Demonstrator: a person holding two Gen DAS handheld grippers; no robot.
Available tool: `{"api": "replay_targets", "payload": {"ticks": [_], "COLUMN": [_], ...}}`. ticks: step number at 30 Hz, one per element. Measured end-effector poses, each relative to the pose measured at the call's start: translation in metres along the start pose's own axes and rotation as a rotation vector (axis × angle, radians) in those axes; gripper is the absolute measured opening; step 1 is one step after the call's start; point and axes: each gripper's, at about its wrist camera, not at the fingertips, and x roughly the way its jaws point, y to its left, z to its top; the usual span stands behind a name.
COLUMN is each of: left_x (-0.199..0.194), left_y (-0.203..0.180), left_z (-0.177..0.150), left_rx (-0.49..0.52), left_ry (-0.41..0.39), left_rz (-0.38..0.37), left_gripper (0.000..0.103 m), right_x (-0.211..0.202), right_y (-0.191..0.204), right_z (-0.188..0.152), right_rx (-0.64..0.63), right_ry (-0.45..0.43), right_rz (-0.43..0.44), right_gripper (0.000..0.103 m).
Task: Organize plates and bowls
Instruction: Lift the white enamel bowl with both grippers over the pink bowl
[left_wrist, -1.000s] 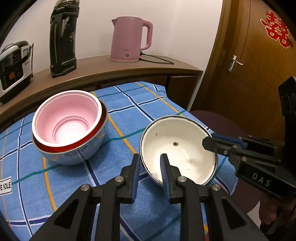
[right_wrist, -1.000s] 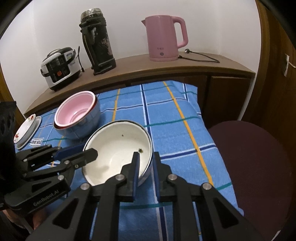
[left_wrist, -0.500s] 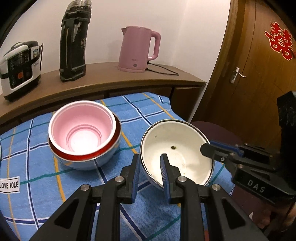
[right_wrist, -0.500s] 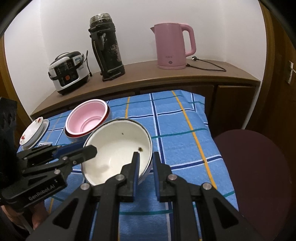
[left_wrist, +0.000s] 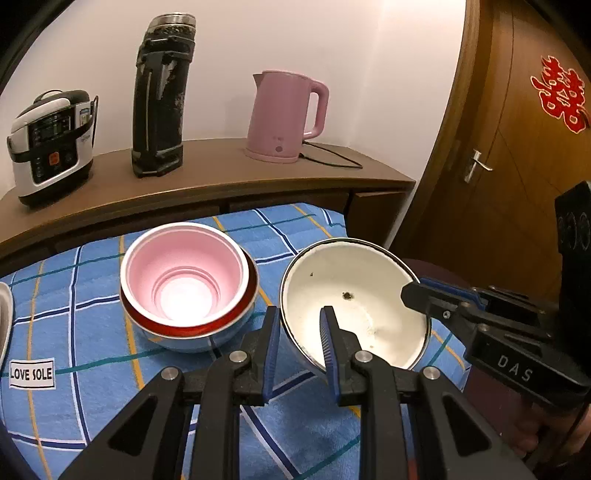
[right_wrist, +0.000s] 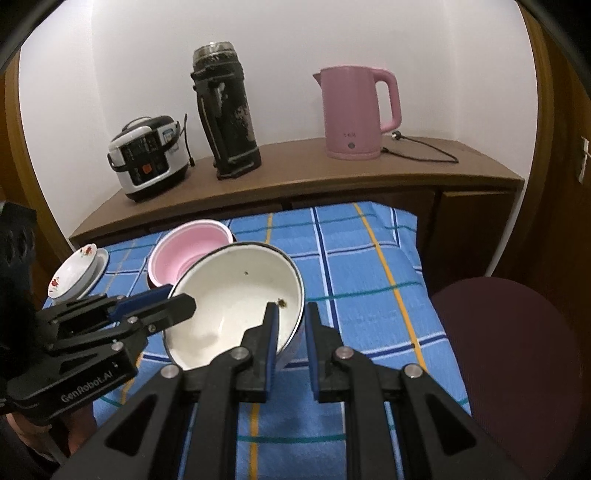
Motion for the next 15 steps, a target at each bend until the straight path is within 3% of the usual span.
{"api": "replay_targets", "payload": {"ticks": [15], "left_x": [-0.014], "left_y": [0.021], "left_z": [0.017], "left_rx": [-0.014], "left_ry": [-0.046], "left_rz": [0.027], "left_gripper": [0.024], "right_x": [0.005], "right_y": [0.023], "right_z": [0.026], "right_rx": [-0.041], "right_ry": [-0.038], "right_rz": [0.023], "right_gripper": [0.014]}}
